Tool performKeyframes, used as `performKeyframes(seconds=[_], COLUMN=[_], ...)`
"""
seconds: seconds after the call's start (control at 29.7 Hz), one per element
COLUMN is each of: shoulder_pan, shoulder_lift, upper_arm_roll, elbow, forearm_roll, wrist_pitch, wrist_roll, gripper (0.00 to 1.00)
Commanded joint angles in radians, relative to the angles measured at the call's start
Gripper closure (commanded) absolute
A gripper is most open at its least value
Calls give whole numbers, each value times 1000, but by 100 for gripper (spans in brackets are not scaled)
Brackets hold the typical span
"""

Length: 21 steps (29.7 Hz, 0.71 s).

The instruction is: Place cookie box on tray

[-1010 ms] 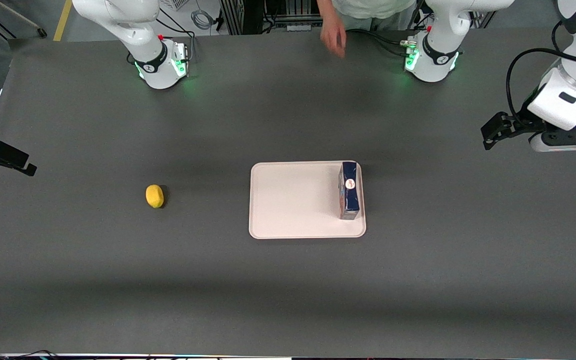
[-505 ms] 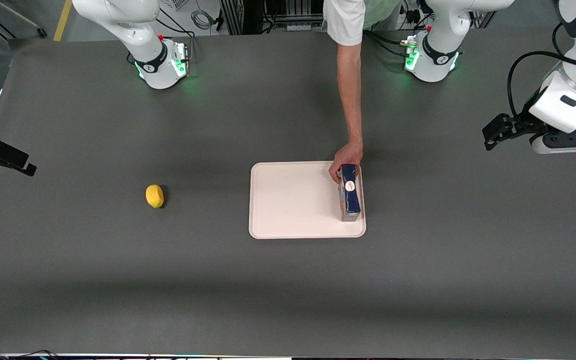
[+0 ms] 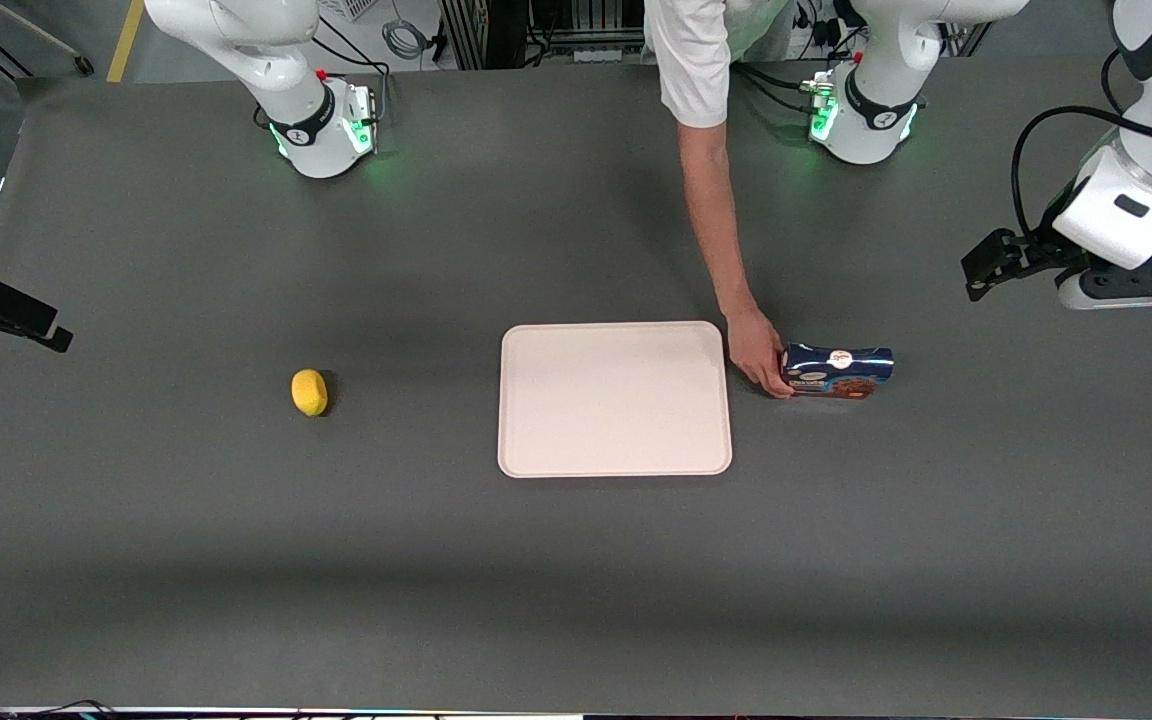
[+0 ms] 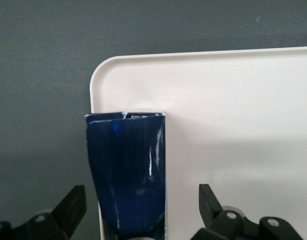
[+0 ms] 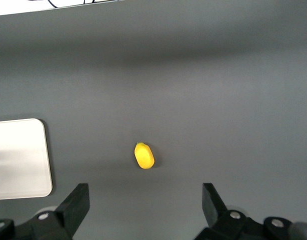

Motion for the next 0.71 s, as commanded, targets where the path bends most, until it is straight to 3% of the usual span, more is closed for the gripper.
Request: performKeyframes(seconds=[0.0,0.67], shoulder_pan=[-6,-8], shoulder_lift=[-3,2], upper_arm_roll=[2,-73], elbow=[14,12], forearm_roll=[-6,9], wrist_pitch=[-27,32], wrist_roll=[198,824], gripper=[0,0])
